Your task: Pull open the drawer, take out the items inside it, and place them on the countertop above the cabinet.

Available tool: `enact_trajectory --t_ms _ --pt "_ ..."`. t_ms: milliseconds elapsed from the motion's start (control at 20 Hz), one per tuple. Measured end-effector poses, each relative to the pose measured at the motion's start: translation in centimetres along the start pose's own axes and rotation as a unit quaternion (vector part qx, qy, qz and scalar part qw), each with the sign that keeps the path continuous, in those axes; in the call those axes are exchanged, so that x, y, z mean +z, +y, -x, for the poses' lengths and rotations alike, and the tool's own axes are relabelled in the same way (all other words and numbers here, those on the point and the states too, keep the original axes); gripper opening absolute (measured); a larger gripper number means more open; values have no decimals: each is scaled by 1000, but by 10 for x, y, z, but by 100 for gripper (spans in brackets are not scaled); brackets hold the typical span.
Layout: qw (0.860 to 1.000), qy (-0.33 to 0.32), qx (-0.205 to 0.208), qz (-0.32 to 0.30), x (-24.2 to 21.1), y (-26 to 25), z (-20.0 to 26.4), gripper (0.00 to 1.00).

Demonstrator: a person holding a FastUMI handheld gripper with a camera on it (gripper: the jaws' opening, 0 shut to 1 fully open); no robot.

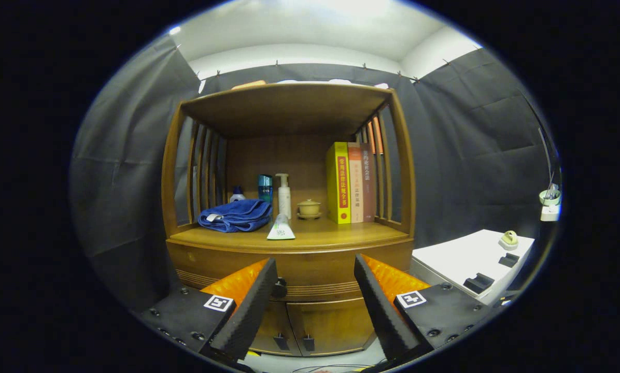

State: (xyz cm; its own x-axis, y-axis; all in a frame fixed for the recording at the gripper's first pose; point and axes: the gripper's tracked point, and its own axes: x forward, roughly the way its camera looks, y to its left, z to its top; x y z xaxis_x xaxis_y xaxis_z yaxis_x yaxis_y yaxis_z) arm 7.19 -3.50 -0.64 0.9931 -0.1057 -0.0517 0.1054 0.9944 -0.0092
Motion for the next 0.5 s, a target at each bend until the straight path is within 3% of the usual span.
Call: enact_trajectory --t_ms 250,500 --pt "1000 -15 -22 7 14 -29 26 99" --pt "1000 -8 -3 -2 46 -18 18 99"
